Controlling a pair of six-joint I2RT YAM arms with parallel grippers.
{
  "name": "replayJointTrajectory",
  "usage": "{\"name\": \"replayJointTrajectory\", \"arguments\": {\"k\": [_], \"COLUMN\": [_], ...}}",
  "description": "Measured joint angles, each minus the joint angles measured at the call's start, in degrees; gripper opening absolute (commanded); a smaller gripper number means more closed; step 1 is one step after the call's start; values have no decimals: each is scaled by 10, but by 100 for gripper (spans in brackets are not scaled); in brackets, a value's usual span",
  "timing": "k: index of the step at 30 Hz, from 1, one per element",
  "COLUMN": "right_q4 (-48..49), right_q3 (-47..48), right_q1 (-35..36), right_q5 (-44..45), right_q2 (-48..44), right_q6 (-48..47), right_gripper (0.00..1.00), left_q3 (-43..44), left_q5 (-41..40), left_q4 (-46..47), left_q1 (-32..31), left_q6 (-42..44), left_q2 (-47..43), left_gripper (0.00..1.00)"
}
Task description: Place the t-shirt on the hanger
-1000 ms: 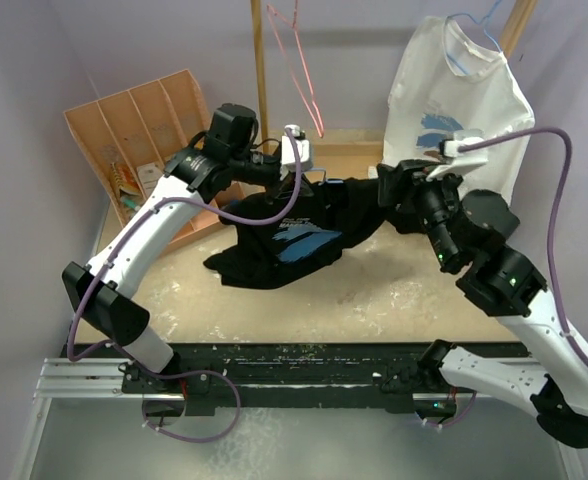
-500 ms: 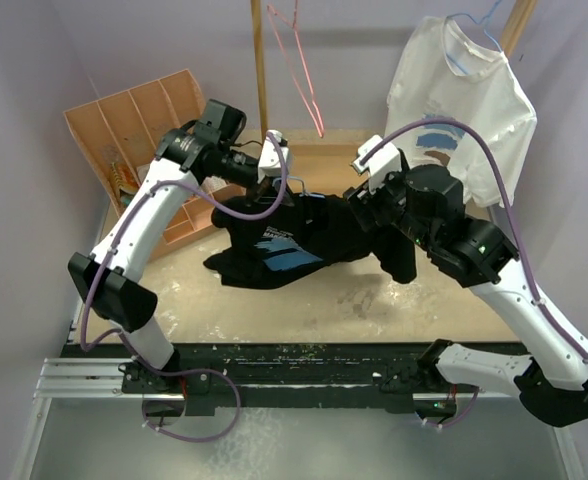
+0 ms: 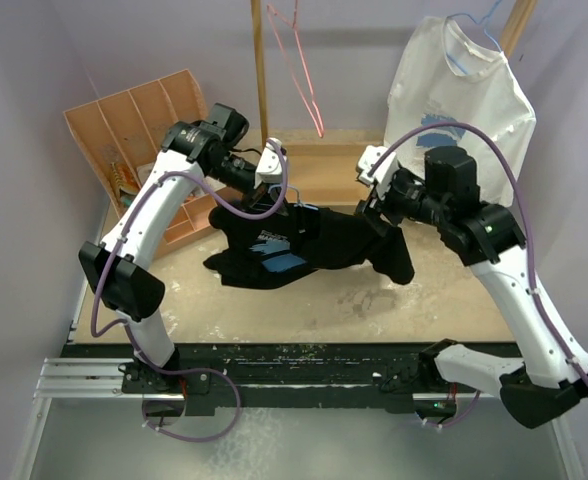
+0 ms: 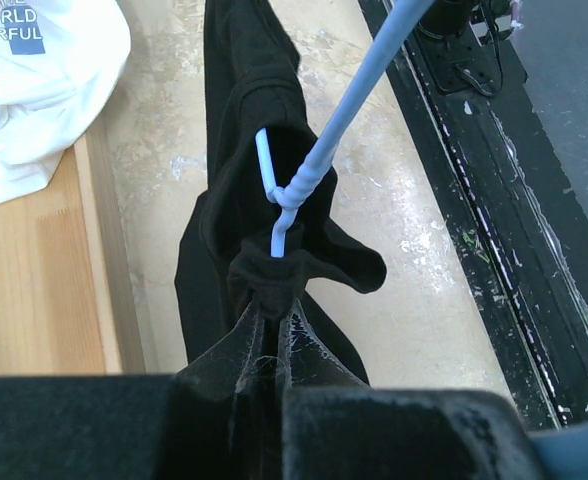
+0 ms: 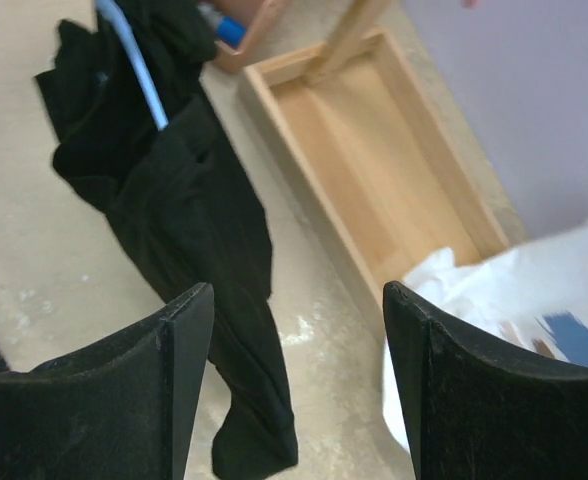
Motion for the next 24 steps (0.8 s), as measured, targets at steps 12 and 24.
{"name": "replayJointTrajectory", "arguments": {"k": [12, 24], "right_q4": [-37, -46], "right_q3": [7, -6], "right_q1": [-15, -15], "right_q5": [-131, -168], "right_q2": [62, 119], "right_q6": [-40, -48], "right_gripper": [70, 48], "left_q3": [5, 14], "left_q5": [4, 9], "left_q4": [-16, -23], "left_q1": [0, 0], "left_q6": [20, 20], "left_q2": [2, 3], "left_gripper": [0, 0]}}
